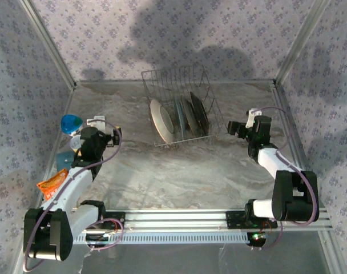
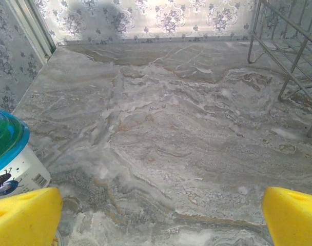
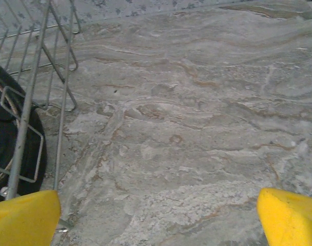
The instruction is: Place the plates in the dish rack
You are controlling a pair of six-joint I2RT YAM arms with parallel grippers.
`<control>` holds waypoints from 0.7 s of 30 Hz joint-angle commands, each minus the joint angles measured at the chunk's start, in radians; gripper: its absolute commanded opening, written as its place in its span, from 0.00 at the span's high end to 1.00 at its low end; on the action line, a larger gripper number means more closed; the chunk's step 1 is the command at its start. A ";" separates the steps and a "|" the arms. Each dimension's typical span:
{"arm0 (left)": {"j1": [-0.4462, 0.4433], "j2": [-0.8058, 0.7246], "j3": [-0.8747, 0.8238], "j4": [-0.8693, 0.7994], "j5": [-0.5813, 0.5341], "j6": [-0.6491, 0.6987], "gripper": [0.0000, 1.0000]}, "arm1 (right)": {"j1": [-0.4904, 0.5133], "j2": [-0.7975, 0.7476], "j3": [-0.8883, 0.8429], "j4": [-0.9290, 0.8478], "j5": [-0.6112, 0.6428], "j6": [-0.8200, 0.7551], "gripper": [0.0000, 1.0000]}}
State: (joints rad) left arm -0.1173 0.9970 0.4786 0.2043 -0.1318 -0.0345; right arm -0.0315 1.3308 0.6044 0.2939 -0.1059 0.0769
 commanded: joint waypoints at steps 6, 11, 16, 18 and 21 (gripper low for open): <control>0.014 0.008 0.003 0.040 -0.001 0.000 0.01 | 0.032 0.008 -0.006 0.041 -0.078 -0.061 0.00; 0.016 0.020 0.004 0.043 0.004 -0.004 0.01 | 0.038 -0.002 -0.010 0.033 -0.123 -0.085 0.01; 0.016 0.031 0.007 0.043 0.013 -0.009 0.01 | 0.046 -0.006 -0.007 0.028 -0.161 -0.101 0.00; 0.017 0.032 0.008 0.043 0.013 -0.011 0.01 | 0.048 -0.005 -0.005 0.024 -0.167 -0.106 0.00; 0.018 0.034 0.004 0.050 0.014 -0.016 0.01 | 0.047 -0.009 -0.006 0.028 -0.164 -0.101 0.00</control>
State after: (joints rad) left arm -0.1062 1.0248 0.4786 0.2195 -0.1276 -0.0372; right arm 0.0135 1.3407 0.6025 0.3187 -0.2481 -0.0051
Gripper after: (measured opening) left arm 0.994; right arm 0.995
